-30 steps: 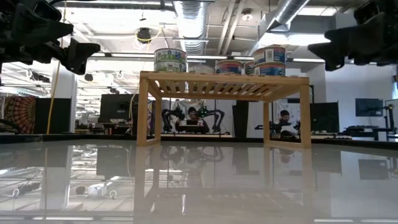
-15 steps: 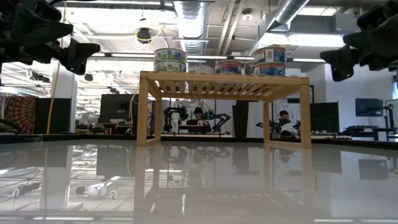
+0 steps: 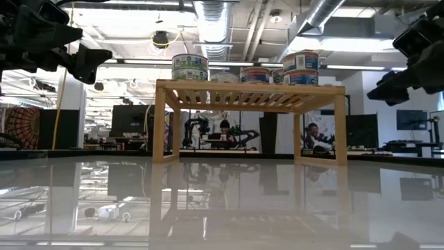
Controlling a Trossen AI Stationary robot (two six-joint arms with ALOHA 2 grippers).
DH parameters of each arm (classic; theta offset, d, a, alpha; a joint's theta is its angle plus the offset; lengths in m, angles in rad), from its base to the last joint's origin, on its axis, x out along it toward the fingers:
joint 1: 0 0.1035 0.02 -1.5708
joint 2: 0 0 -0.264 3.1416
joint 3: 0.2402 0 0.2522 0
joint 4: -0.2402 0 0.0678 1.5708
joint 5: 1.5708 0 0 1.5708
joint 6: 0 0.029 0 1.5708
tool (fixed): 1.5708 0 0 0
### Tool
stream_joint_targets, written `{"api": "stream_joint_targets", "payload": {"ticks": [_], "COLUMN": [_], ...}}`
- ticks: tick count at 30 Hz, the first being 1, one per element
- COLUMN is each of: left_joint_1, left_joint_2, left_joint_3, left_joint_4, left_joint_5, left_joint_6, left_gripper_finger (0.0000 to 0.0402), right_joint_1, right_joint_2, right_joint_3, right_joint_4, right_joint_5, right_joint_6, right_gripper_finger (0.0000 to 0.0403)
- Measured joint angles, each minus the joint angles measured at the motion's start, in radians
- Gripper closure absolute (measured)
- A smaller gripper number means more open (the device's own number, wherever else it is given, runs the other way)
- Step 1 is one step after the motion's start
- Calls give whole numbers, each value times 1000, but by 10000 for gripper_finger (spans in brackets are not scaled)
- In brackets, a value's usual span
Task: Stack canned seafood by type on shelf
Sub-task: Return to Home Position
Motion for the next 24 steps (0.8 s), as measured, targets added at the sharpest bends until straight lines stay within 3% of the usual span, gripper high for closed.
{"api": "stream_joint_targets", "payload": {"ticks": [24], "left_joint_1": [0], "left_joint_2": [0], "left_joint_3": [0], "left_joint_4": [0], "left_joint_5": [0], "left_joint_6": [0], "left_gripper_finger": [130], "right_joint_1": [3], "right_joint_2": [6], "right_joint_3": [-26], "right_joint_4": [53], "right_joint_5": [-1], "right_joint_6": [-19], "right_gripper_finger": [137]}}
